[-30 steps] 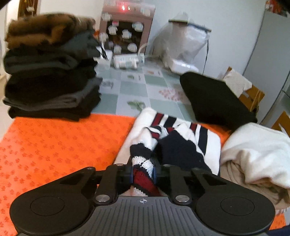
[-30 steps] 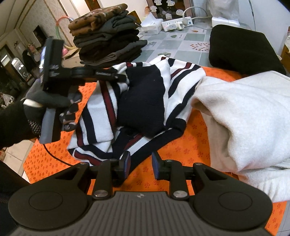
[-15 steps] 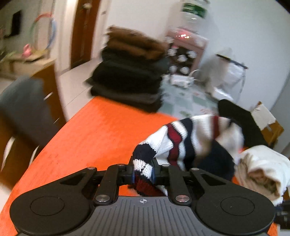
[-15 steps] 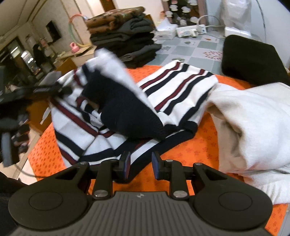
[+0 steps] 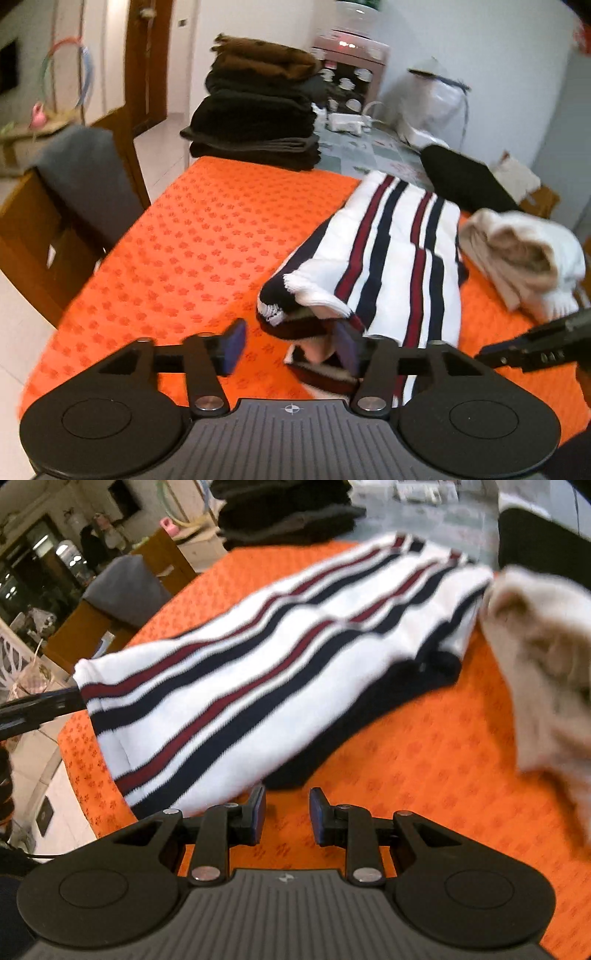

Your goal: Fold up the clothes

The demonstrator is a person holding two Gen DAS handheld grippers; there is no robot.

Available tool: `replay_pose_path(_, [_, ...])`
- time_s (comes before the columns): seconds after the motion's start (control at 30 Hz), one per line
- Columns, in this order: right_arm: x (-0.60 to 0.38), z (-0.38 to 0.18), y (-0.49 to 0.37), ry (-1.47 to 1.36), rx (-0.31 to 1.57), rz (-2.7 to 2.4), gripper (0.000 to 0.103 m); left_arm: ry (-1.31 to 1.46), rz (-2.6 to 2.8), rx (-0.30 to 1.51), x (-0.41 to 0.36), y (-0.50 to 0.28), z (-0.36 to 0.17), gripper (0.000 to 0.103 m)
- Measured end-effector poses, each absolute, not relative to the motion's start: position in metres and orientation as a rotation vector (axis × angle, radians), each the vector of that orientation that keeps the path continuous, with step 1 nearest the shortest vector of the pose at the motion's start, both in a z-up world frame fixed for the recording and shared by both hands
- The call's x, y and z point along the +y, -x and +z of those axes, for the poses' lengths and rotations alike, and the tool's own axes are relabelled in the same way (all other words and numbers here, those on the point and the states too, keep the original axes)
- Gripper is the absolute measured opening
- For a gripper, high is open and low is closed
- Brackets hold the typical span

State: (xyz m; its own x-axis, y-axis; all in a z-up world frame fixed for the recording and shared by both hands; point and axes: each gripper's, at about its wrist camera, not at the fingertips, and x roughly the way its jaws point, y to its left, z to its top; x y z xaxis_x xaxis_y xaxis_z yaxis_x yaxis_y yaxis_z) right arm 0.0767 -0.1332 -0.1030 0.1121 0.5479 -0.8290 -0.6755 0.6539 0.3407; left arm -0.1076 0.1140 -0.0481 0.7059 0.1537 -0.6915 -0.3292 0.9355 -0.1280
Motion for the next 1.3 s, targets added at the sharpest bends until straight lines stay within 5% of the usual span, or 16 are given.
replay_pose_path(0.13, [-0.130,-0.114,-0.065,0.071,1.175,0.886,0.037,0.237,0.240,0.738,0.118,0.113,-0.040,0.071])
replay_pose_path(0.43, [-0.107,-0.121,-0.047,-0.071,1.166,0.843,0.080,0.261,0.157,0.756,0.153,0.084,-0.037,0.076])
replay_pose_path(0.97, [-0.082,-0.129,0.001,-0.321,1.171,0.465,0.089,0.419,-0.257,0.985,0.219,0.019,-0.091,0.069])
replay_pose_path(1.07, [-0.083,-0.135,0.013,-0.402,1.131,0.390,0.090,0.392,-0.340,1.008,0.221,0.014,-0.095,0.045])
replay_pose_path(1.13, [-0.080,-0.137,0.016,-0.439,1.101,0.368,0.088,0.361,-0.383,1.010,0.221,0.014,-0.096,0.032])
replay_pose_path(1.17, [-0.077,-0.138,0.016,-0.446,1.090,0.365,0.078,0.343,-0.400,1.006,0.220,0.014,-0.095,0.027])
replay_pose_path(1.3, [-0.074,-0.128,0.013,-0.443,1.046,0.364,0.018,0.285,-0.460,0.990,0.215,0.015,-0.090,0.023])
